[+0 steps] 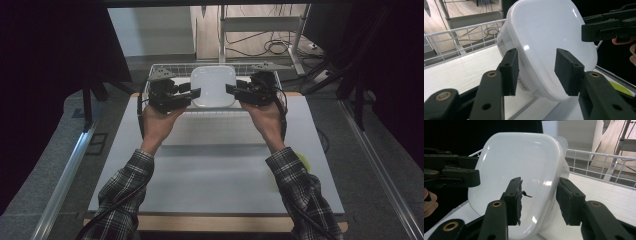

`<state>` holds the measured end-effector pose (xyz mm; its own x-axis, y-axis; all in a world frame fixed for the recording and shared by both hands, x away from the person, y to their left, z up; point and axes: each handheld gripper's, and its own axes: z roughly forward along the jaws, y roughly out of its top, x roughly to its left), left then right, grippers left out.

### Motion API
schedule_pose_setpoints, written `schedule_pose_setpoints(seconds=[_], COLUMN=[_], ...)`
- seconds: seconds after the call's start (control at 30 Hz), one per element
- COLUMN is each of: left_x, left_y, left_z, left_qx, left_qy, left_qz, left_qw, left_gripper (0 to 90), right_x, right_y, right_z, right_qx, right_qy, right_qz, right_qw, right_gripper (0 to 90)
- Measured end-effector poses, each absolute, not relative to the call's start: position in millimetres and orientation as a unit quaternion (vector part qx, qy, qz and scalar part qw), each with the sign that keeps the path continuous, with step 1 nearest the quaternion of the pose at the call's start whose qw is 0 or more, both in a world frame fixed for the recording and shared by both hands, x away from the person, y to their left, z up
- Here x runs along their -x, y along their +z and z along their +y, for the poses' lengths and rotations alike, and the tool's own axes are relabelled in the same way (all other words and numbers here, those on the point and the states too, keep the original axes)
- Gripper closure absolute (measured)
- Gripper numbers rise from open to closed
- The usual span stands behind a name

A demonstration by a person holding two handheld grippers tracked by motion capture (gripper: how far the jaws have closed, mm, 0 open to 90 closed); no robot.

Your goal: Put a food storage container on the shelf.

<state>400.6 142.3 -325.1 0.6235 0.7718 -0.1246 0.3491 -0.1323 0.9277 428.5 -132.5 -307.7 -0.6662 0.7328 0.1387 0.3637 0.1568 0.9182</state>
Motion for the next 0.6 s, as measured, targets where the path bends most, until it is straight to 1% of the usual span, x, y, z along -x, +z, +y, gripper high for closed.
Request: schedule_pose_setpoints(seconds=[0.17, 0.27, 0.43, 0.5, 0.6], left_x=[-405.9, -408.1, -415.0, -417.4, -421.7], left_y=[-325.2, -324.3, -323.9, -324.1, -322.9], left_z=[143.3, 143.2, 142.1, 140.5, 140.2], left_qx=[-0.723, -0.725, -0.724, -0.724, -0.720], left_qy=[0.189, 0.201, 0.201, 0.207, 0.207], left_qz=[0.391, 0.392, 0.402, 0.403, 0.408], left_qw=[0.537, 0.529, 0.524, 0.520, 0.521], left_gripper=[51.3, 48.7, 44.2, 43.7, 43.8], right_x=[-432.6, -434.6, -439.0, -440.7, -443.8], right_y=[-308.3, -308.3, -308.6, -309.1, -310.9], right_z=[-130.5, -129.4, -126.5, -124.9, -123.1], right_qx=[-0.373, -0.373, -0.381, -0.381, -0.382], right_qy=[0.534, 0.532, 0.528, 0.516, 0.514], right_qz=[0.739, 0.739, 0.737, 0.740, 0.740], right_qw=[0.174, 0.175, 0.184, 0.202, 0.207], right_gripper=[54.0, 52.8, 47.5, 48.9, 49.0])
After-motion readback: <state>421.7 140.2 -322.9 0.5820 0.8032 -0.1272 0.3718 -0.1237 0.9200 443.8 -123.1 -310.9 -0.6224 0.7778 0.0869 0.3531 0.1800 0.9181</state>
